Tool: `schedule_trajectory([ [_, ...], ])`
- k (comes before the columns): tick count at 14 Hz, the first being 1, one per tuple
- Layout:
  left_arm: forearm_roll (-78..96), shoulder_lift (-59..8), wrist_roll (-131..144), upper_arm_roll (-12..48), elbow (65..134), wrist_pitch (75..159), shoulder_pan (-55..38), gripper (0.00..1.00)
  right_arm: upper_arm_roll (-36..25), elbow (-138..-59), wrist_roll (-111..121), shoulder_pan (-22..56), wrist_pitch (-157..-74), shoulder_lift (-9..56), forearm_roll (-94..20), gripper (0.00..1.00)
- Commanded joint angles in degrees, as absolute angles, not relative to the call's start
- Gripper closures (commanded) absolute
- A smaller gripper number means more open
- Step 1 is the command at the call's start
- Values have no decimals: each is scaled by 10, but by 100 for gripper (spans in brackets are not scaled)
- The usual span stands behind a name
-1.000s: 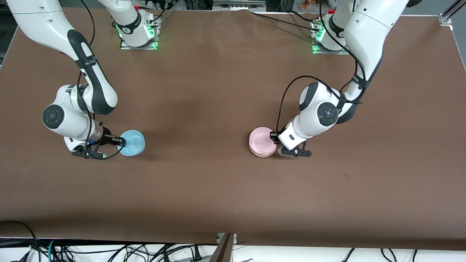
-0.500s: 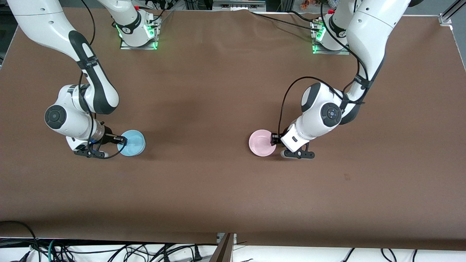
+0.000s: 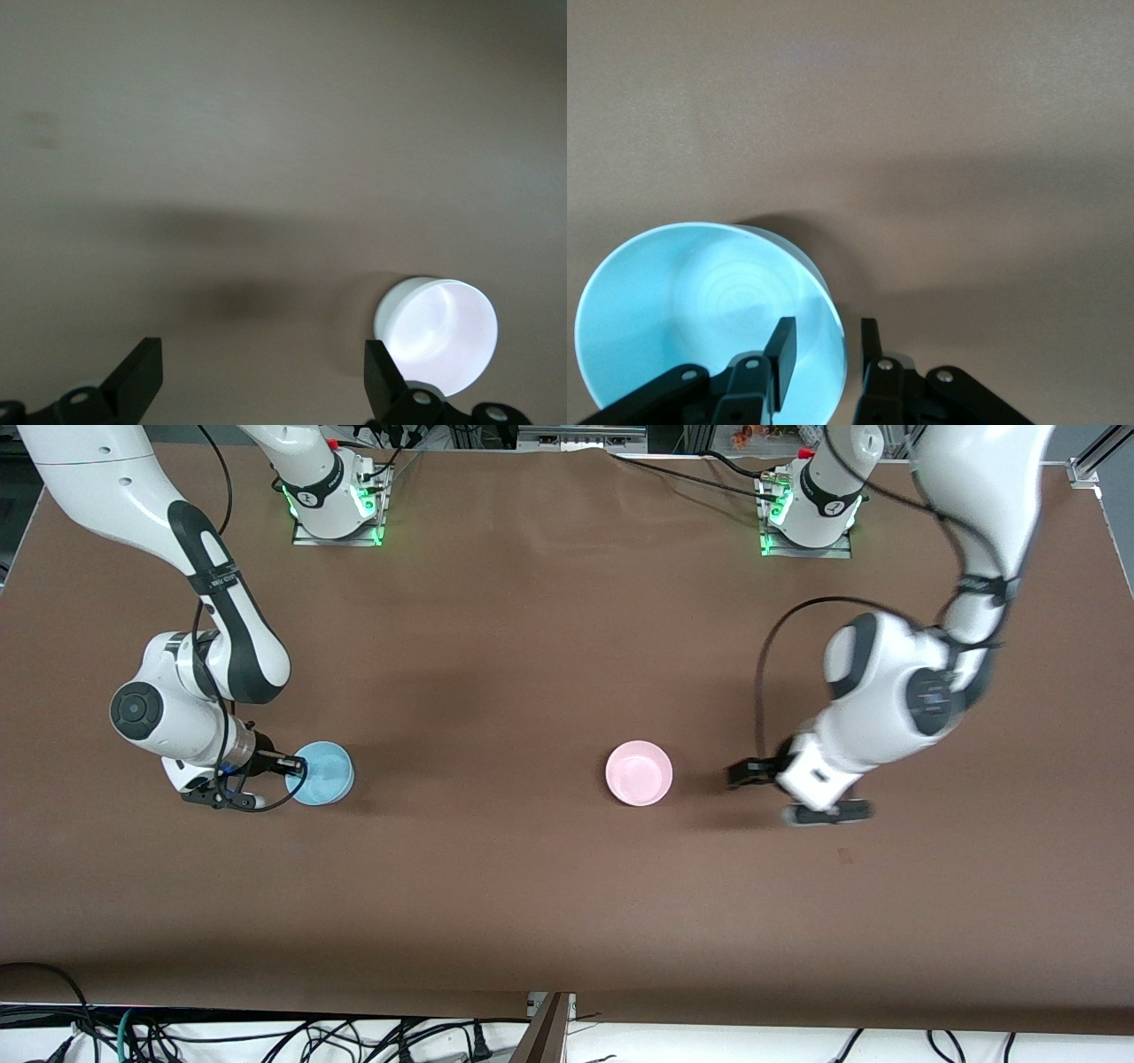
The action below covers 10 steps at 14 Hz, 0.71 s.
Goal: Stack pink and blue bowls on white bowl
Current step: 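Open the left gripper and withdraw while the right gripper carries the blue bowl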
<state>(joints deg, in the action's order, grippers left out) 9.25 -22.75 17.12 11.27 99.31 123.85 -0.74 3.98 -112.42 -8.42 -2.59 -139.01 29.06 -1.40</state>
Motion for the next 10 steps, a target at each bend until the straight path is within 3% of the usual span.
schedule_trajectory([
  [1, 79, -165, 176, 76, 983, 1152, 6, 0, 41, -1135, -78, -29, -1399, 286, -11, 91],
  [2, 79, -160, 176, 58, 957, 1102, 7, 0, 41, -1134, -78, -29, -1399, 286, -11, 100],
  [6, 42, -139, 147, 25, 863, 943, 25, 0, 49, -1125, -87, -25, -1395, 277, -12, 100],
  [10, -32, -127, 91, 24, 794, 846, 32, 0, 119, -1087, -103, -24, -1361, 239, -13, 100],
])
